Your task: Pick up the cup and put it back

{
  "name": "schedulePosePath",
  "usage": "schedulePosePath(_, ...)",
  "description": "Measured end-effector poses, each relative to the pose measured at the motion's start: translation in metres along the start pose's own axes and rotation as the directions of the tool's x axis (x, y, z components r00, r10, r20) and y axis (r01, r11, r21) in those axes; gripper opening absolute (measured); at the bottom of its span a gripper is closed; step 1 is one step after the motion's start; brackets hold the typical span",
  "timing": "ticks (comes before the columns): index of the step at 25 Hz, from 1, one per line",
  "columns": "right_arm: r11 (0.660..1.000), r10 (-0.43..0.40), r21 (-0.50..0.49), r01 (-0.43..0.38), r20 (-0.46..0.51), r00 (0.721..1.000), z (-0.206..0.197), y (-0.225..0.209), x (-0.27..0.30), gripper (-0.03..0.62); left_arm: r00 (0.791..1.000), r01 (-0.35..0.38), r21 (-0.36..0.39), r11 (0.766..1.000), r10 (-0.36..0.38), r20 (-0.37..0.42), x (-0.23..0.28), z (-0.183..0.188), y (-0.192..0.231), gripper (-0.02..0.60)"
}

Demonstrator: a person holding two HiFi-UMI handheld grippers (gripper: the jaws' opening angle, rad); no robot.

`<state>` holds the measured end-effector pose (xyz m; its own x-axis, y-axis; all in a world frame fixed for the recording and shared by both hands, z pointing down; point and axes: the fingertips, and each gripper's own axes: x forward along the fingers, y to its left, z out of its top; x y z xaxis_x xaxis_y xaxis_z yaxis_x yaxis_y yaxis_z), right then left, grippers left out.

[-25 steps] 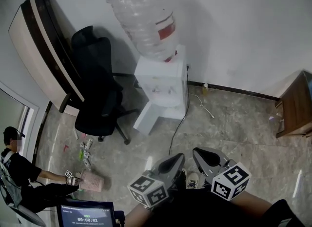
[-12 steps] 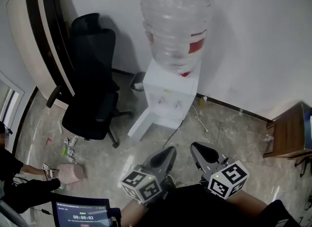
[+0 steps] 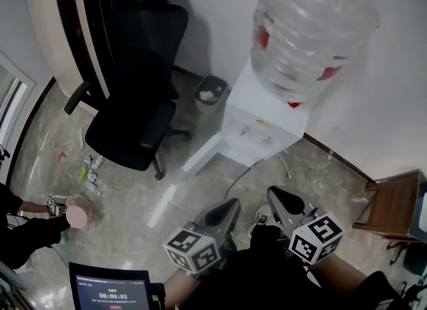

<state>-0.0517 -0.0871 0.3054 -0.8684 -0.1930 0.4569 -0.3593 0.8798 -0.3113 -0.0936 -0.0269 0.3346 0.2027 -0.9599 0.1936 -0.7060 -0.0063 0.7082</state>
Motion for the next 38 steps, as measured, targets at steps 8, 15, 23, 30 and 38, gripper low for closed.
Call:
schedulePosePath(8,0.998,0.063,0.005,-0.063,-0.068,0.996,0.001,-0.033,0.04,0.017,0.996,-0.087,-0.055,0.995,0.087,-0.013,0.028,0.0,0.032,0.003)
schedulePosePath(15,0.988,0.153,0.032,-0.15,-0.085,0.985,0.011,-0.079,0.066,0.017,0.989,-0.14,0.036,0.989,0.142,-0.037,0.085,0.037,0.027,0.003)
schedulePosePath(23,0.993,0.117,0.044,-0.114,-0.086,0.989,0.013,-0.106,0.088,0.017,0.983,-0.127,0.127,0.984,0.142,-0.115,0.103,0.061,0.045,0.003)
schedulePosePath(30,0.989,-0.085,0.109,0.098,-0.113,0.99,-0.026,-0.104,0.102,0.02,0.965,0.09,0.204,0.975,-0.034,-0.261,0.11,0.051,0.065,0.004)
schedulePosePath(38,0.915,-0.272,0.266,0.303,-0.149,0.951,-0.099,-0.065,0.132,0.026,0.884,0.271,0.243,0.931,-0.142,-0.445,0.073,0.013,0.113,0.003)
